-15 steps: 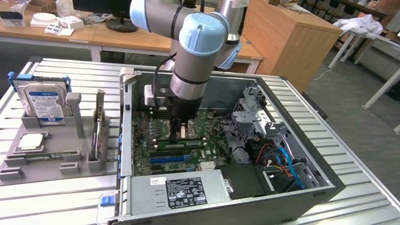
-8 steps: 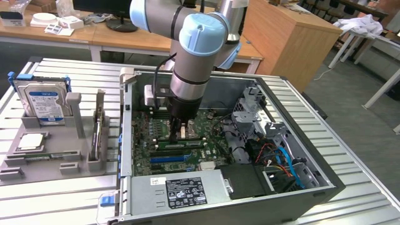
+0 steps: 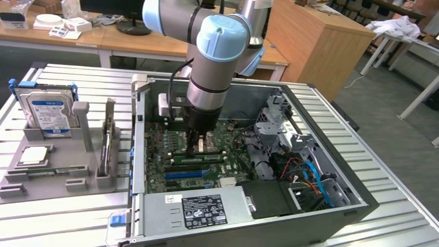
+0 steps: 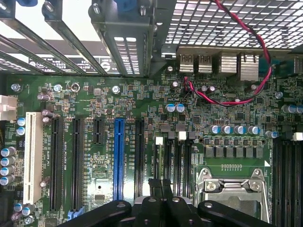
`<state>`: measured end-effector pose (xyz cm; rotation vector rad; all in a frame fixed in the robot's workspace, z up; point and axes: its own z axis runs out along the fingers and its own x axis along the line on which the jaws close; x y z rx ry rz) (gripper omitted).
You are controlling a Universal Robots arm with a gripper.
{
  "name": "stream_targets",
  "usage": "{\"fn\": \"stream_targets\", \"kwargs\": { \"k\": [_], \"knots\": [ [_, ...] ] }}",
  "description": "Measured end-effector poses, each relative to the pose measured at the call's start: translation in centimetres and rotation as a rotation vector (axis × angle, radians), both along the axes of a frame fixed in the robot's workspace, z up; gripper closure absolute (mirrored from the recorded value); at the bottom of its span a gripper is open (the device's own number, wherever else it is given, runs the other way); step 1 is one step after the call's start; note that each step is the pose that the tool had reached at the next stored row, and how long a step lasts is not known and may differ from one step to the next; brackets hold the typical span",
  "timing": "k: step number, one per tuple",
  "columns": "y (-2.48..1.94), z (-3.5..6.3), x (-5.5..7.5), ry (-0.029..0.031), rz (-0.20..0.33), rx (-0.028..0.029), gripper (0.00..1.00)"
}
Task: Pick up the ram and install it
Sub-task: 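Press down the ram until it locks into place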
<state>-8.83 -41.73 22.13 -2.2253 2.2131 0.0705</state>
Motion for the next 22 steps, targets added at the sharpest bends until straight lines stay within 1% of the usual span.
{"fn": "stream_targets", "kwargs": {
  "k": [5,6,10,15,22],
  "knots": [
    [0.03,0.21,0.0,-0.0015,0.0,0.0018,0.89],
    [0.01,0.4,0.0,-0.0004,0.0,0.0006,0.89],
    [0.0,1.1,0.0,-0.0002,0.0,0.0003,0.89],
    [0.0,2.33,0.0,-0.0002,0.0,0.0003,0.89],
    [0.0,4.67,0.0,-0.0002,0.0,0.0003,0.89]
  ]
}}
